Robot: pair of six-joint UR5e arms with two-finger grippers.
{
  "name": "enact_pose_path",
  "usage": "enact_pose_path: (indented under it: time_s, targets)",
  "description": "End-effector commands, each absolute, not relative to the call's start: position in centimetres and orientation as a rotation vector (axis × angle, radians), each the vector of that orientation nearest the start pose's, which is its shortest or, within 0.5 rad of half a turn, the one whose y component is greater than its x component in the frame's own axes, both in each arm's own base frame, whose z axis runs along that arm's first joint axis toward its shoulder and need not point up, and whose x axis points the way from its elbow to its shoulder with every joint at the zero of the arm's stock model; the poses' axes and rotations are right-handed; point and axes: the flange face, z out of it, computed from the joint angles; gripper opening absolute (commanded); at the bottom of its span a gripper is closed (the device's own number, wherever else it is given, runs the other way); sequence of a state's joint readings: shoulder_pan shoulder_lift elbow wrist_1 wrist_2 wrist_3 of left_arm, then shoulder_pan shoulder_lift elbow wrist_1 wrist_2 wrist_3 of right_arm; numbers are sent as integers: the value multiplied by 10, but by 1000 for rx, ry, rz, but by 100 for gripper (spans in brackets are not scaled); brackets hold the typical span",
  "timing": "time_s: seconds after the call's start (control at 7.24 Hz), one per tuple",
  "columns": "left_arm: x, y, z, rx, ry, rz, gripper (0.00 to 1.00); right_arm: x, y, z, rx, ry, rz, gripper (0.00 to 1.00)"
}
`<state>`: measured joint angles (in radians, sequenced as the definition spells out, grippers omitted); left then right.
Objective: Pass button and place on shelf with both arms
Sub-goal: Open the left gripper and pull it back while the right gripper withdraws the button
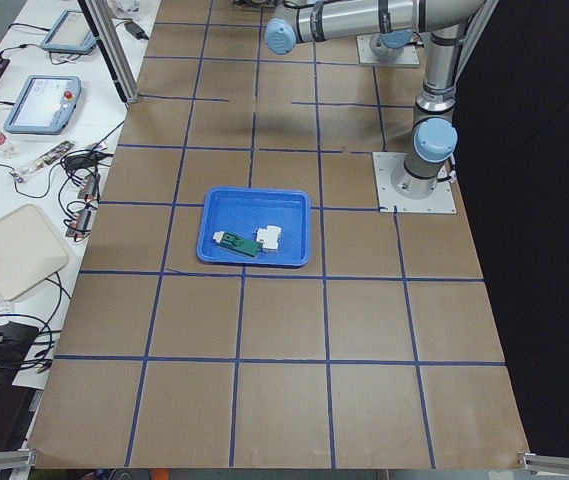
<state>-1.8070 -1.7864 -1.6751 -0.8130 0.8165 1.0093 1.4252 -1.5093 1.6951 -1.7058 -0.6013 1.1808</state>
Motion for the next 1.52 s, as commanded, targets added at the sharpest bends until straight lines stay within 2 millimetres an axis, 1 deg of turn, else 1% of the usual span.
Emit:
enact_pose_path:
  time_s: [0.0,0.14,0.55,0.69,0.83,0.97,1.11,1.24,1.38]
  targets:
    - [-333,-521,431,-1617,-1872,877,98,139,-534,452,1412,1749,643,0]
    - [-332,-522,433,-1629,-1876,896,100,139,-534,452,1413,1748,642,0]
    - [-329,-522,441,-1641,-1895,911,100,137,-534,453,1417,1752,637,0]
    - [-320,-526,443,-1664,-1975,907,100,133,-536,455,1413,1762,615,0]
    - [-313,-527,443,-1629,-2065,883,100,111,-540,452,1420,1797,544,0]
    - [-304,-529,438,-1580,-2196,816,100,87,-543,447,1337,1924,420,0]
    - [-292,-529,430,-1589,-2333,697,100,55,-545,443,1245,2045,299,0]
    - [-281,-525,425,-1523,-2476,569,100,16,-545,439,1149,2165,177,0]
    - [-252,-526,423,-1403,-2637,433,100,-40,-539,429,1042,2387,51,0]
